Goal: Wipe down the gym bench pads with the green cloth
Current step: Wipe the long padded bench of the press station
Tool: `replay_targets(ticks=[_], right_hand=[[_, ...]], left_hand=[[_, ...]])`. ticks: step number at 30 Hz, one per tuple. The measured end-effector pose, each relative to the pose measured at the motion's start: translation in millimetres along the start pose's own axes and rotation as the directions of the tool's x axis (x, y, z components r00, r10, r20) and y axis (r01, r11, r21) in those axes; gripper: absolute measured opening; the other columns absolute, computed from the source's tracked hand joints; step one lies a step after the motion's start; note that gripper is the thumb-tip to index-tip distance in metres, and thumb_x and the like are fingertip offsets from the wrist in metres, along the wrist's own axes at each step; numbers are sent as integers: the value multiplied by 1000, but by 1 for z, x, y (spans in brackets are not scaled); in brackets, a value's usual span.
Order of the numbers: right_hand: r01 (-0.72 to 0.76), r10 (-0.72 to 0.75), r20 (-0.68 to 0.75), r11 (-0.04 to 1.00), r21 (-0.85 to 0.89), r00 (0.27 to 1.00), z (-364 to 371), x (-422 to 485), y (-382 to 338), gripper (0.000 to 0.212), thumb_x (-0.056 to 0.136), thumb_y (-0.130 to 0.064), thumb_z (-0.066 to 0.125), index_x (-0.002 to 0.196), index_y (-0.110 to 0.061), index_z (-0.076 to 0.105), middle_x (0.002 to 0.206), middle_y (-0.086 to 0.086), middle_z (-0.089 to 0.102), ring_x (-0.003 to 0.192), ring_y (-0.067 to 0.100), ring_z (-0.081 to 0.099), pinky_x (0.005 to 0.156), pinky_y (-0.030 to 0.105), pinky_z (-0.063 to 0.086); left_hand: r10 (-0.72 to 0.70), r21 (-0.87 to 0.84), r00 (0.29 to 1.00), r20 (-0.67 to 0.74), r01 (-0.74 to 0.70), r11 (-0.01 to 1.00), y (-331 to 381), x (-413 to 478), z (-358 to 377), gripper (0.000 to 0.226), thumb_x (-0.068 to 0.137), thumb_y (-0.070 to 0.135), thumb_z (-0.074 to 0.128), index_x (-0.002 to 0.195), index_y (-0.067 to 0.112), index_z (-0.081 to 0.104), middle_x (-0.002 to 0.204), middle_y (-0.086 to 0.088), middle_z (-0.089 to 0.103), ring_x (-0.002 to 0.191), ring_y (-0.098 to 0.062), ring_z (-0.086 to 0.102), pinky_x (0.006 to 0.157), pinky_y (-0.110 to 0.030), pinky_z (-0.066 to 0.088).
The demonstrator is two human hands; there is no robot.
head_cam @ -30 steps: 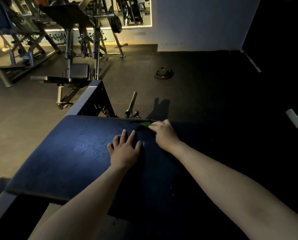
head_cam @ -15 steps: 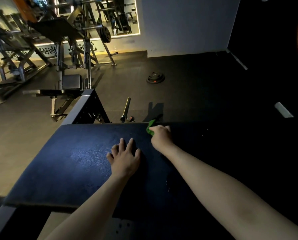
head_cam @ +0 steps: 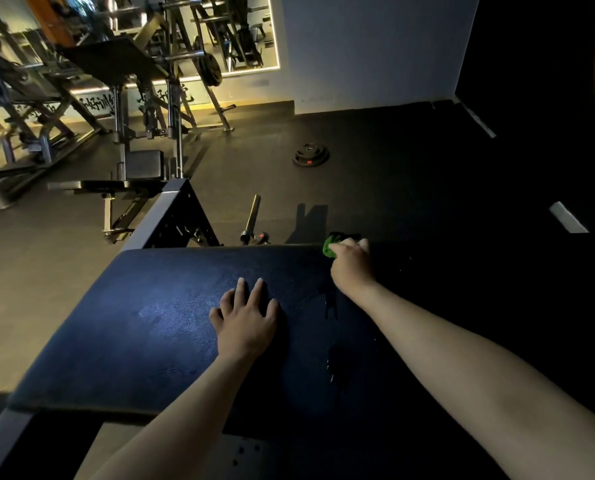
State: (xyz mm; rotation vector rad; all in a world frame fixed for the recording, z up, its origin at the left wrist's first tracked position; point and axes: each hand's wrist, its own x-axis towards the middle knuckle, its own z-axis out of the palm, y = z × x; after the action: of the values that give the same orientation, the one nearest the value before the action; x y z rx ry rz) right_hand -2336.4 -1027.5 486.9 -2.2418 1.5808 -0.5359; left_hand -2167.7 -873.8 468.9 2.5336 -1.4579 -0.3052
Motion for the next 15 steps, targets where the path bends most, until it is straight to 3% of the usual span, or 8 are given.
replay_targets(ticks=[4,9,13,15], right_hand=[[95,-96,58,995,5,994,11,-14,-14,47,95,0,37,132,-14,61,126,12,56,107,31,41,91,36,38],[233,-243,135,969,81,961,18,-42,-29,44,95,-9,44,134,-21,62,132,5,58,111,28,45,98,32,37],[365,-388,195,920,146,901,16,-71,-42,40,93,-13,51,128,-23,66,131,2,62,112,28,50,101,31,40],[323,-374,211,916,237,903,9,-76,-42,40,90,-12,53,124,-25,69,129,1,64,114,26,54,104,33,42]], left_hand=[[1,-2,1000,-6,-1,1000,0,0,1,62,98,62,30,156,43,18,168,3,8,152,-23,2,118,-51,3],[-1,3,1000,3,1,1000,2,2,-1,61,99,60,33,156,42,21,168,1,10,152,-25,4,117,-53,7],[-17,-96,1000,20,19,995,10,-7,-2,61,98,51,45,155,37,29,168,-1,14,154,-24,4,122,-52,4],[-13,-166,1000,4,14,986,12,-14,1,61,98,46,50,154,32,34,166,-1,23,154,-24,11,122,-51,6]])
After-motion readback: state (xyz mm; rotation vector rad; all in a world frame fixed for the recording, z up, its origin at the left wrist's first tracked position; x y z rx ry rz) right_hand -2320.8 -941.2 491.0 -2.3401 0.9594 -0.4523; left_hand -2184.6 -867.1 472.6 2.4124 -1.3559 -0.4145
